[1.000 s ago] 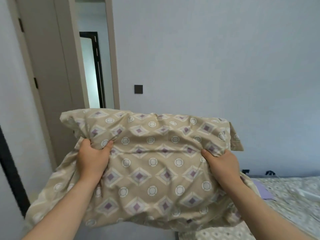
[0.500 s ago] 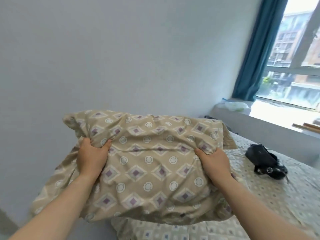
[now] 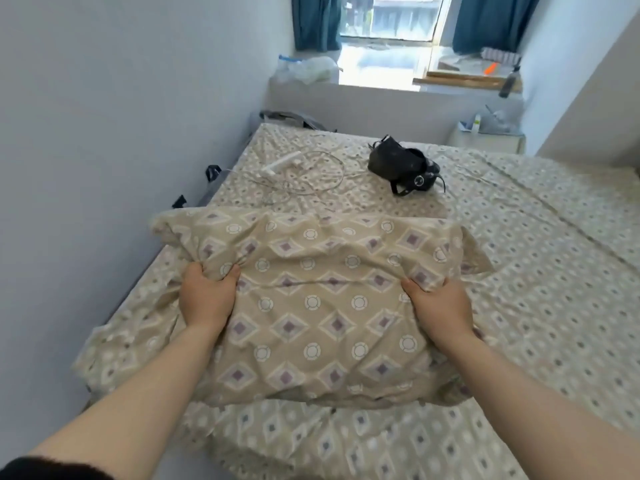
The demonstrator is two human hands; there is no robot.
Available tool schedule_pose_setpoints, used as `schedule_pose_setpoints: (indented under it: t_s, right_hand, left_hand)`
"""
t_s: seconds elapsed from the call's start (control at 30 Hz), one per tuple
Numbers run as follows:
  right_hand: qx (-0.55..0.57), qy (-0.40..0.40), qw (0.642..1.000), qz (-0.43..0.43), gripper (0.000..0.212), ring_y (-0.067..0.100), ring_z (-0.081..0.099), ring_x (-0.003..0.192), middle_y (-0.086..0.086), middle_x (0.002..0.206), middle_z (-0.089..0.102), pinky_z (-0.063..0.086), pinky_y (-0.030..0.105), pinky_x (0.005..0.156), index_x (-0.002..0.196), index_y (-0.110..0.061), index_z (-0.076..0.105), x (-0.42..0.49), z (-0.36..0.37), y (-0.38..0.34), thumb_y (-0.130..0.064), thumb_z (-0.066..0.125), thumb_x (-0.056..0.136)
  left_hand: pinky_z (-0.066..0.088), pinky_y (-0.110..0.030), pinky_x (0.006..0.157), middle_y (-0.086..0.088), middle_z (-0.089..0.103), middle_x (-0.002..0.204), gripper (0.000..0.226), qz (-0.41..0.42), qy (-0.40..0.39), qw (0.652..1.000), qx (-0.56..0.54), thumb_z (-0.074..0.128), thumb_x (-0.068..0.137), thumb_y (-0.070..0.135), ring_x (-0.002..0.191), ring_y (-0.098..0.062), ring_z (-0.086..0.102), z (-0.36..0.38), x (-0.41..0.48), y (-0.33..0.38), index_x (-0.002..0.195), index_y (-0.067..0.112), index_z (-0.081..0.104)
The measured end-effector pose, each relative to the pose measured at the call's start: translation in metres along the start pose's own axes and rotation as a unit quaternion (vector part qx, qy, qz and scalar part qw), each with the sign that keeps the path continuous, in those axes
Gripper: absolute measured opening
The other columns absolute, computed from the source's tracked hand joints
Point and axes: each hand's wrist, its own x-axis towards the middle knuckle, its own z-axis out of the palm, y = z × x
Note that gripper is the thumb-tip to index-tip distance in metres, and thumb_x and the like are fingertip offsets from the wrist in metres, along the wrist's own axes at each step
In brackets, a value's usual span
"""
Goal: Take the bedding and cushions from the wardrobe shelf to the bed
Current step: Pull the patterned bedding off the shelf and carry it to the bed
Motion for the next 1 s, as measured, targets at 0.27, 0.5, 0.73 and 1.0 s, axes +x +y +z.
schedule_pose_setpoints:
  t_s: [0.27, 0.5, 0.73, 1.0]
  right_hand:
    - [-0.075, 0.037, 0.987, 0.14, 0.041, 0.027, 0.054, 0.079, 0.001, 0.081, 0.059, 0.044, 0.037, 0.074, 0.09, -0.015, 0.058, 0.015, 0.071, 0.147, -0.052, 0.071, 0.076]
    - [-0.097, 0.041, 0.971, 0.214, 0.047, 0.027, 0.06, 0.078, 0.0, 0.082, 0.065, 0.05, 0.04, 0.075, 0.087, -0.016, 0.061, 0.008, 0.139, 0.248, -0.06, 0.069, 0.071]
    - [-0.168, 0.062, 0.942, 0.282, 0.082, 0.04, 0.058, 0.104, 0.018, 0.114, 0.063, 0.049, 0.047, 0.089, 0.112, -0.004, 0.056, 0.012, 0.151, 0.26, -0.068, 0.069, 0.062]
    - [-0.148, 0.016, 0.966, 0.213, 0.073, 0.039, 0.036, 0.131, 0.018, 0.149, 0.028, 0.037, 0.049, 0.104, 0.143, -0.008, 0.032, 0.012, 0.14, 0.161, -0.03, 0.059, 0.079]
  left_hand:
    - [0.043, -0.032, 0.072, -0.005, 0.065, 0.1, 0.042, -0.007, -0.117, 0.992, 0.051, 0.073, 0.074, 0.045, 0.088, -0.027, 0.06, 0.136, 0.024, -0.126, 0.099, 0.015, 0.057]
    - [0.046, -0.035, 0.068, 0.006, 0.059, 0.083, 0.045, -0.025, -0.173, 0.979, 0.105, 0.071, 0.072, 0.054, 0.079, -0.025, 0.06, 0.203, 0.034, -0.233, 0.093, 0.017, 0.054]
    - [0.05, -0.045, 0.084, -0.002, 0.061, 0.106, 0.08, -0.054, -0.197, 0.967, 0.154, 0.067, 0.055, 0.071, 0.095, -0.029, 0.06, 0.204, 0.04, -0.242, 0.112, 0.016, 0.05]
    - [0.041, -0.044, 0.1, -0.007, 0.051, 0.138, 0.069, -0.023, -0.298, 0.945, 0.132, 0.057, 0.08, 0.053, 0.124, -0.029, 0.049, 0.153, 0.037, -0.177, 0.135, 0.014, 0.045]
